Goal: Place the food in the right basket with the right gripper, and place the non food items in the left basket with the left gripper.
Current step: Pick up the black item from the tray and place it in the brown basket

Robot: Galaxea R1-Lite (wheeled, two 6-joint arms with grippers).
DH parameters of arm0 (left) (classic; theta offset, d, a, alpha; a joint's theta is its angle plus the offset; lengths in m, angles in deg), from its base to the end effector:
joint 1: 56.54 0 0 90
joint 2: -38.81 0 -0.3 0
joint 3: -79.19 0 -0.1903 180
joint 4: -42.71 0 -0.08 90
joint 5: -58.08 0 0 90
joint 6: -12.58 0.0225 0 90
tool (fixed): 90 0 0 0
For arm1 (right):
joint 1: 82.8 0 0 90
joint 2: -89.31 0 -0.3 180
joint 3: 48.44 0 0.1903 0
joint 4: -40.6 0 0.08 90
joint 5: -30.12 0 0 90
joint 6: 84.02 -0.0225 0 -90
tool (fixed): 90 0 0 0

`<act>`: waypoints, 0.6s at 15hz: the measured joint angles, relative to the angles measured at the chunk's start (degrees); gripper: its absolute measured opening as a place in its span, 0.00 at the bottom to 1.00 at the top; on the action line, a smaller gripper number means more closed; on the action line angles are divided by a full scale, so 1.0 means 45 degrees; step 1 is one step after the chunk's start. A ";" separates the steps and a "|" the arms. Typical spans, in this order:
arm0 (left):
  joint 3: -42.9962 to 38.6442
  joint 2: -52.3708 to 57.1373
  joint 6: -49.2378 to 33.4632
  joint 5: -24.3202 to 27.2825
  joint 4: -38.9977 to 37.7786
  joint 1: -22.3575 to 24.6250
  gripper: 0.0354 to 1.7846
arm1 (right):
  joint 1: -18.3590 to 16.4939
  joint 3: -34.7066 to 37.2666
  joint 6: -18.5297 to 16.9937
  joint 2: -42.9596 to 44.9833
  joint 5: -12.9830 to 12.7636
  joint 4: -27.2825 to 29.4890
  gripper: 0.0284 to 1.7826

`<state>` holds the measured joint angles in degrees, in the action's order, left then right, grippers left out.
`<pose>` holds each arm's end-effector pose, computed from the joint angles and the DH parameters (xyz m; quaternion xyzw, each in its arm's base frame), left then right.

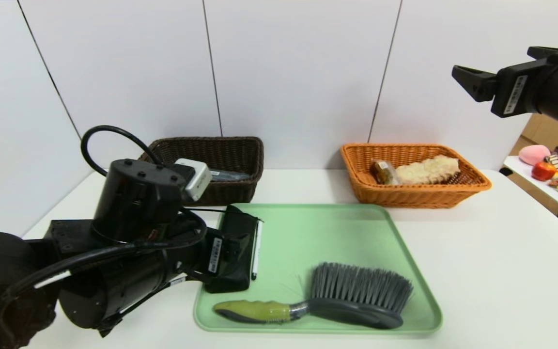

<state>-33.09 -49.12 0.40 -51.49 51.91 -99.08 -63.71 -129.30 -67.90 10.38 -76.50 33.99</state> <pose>0.1936 -0.1675 0.1844 0.0296 0.2367 -0.1684 0.9564 0.2223 0.0701 0.3159 -0.1172 -0.0732 0.0113 0.9903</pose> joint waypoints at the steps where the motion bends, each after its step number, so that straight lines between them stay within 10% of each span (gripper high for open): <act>1: 0.0152 -0.0379 -0.0471 -0.0014 -0.0141 -0.0219 0.94 | -0.0133 0.0263 -0.0116 0.0279 -0.0005 -0.0003 0.94; 9: 0.0331 -0.2725 -0.1910 -0.0200 -0.1433 -0.0469 0.94 | -0.0398 0.0588 -0.0488 0.0894 -0.0019 -0.0008 0.95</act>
<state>-31.60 -61.38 -8.20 -52.39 45.46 -101.18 -65.50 -126.66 -70.10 14.40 -76.58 33.96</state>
